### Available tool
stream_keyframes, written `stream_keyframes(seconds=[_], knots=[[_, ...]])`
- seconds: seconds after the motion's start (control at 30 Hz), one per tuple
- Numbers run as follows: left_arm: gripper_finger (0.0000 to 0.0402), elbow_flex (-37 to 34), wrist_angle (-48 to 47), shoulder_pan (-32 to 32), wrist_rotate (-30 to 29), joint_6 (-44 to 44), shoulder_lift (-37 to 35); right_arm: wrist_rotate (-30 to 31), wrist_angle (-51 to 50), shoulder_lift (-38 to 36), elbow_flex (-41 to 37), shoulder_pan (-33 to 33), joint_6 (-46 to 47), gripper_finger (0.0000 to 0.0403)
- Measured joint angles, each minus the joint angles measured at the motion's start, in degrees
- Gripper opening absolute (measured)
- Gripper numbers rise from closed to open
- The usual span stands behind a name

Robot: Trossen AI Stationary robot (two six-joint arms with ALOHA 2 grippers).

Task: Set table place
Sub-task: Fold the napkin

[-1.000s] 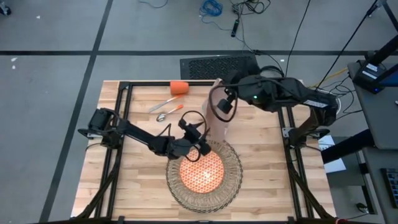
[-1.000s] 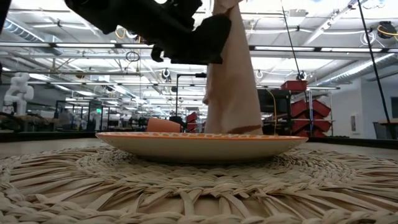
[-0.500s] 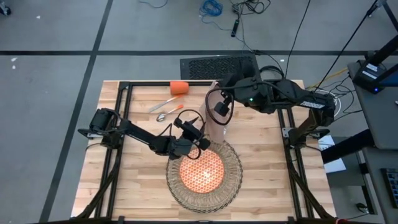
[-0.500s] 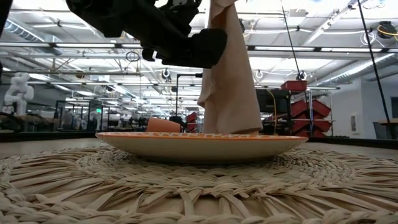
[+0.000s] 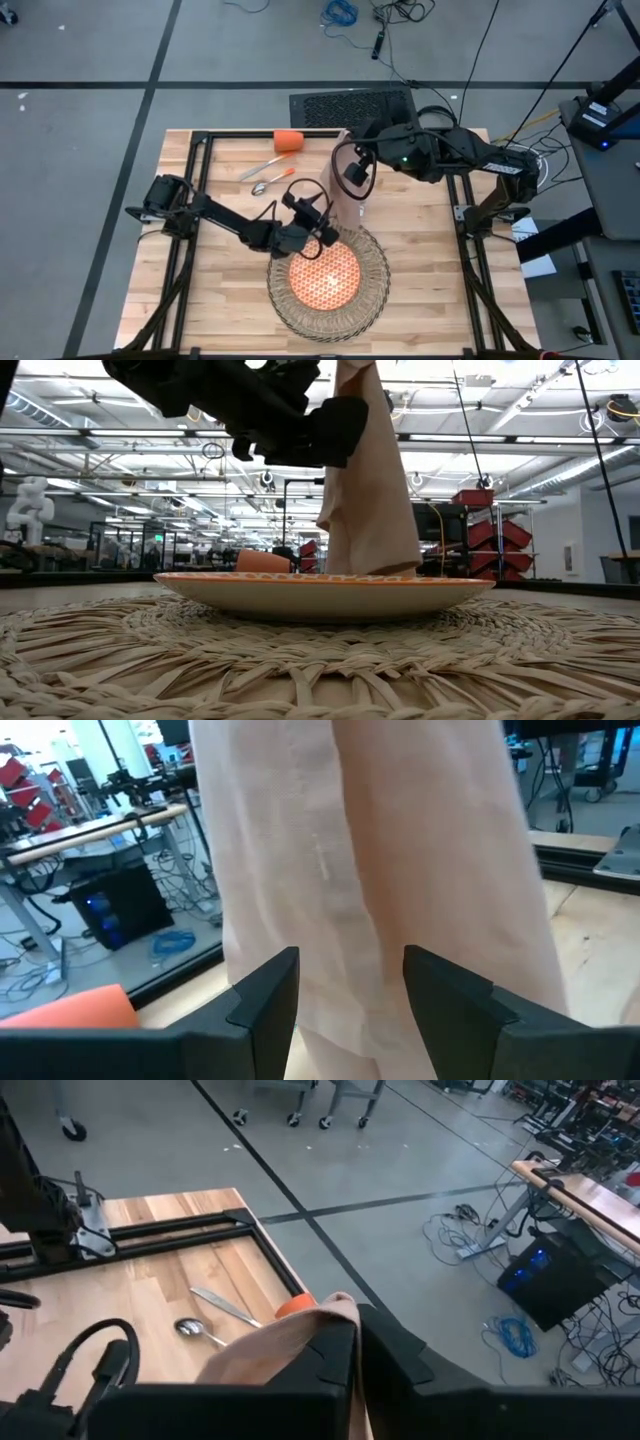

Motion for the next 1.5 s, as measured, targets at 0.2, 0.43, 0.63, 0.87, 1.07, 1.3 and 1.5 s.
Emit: stream_keyframes(seconds=[0.2, 0.43, 0.63, 0.87, 1.07, 1.3, 1.5], knots=[[0.0167, 0.0, -0.2, 1.2, -0.1, -0.5, 0.5, -0.1, 0.5, 0.0, 0.0, 0.3, 0.1, 0.0], [0.0167, 0.6, -0.1, 2.8, -4.1, -1.6, 0.5, -0.2, 1.0, 0.0, 0.0, 0.3, 0.0, 0.0], [0.0167, 1.0, 0.0, 3.5, -5.5, -0.3, 0.5, -1.6, 0.9, 0.0, 0.0, 0.3, 0.0, 0.0], [0.0157, 1.1, -0.6, 4.1, -7.0, 0.2, 0.5, -1.6, 0.5, 0.0, 0.0, 1.0, -0.3, 0.0], [0.0076, 1.1, -0.9, 5.0, -4.6, 1.4, 0.5, -1.6, 0.1, 0.0, 0.0, 1.7, -0.4, 0.0], [0.0002, 1.1, -6.2, 5.0, -3.5, 2.1, 0.5, -1.5, -3.1, 0.0, 0.0, 2.2, 0.4, 0.0], [0.0, 1.1, -13.3, 3.6, -3.7, 6.4, -2.0, -1.6, -6.5, 0.0, 0.0, 3.2, 1.1, 0.0]])
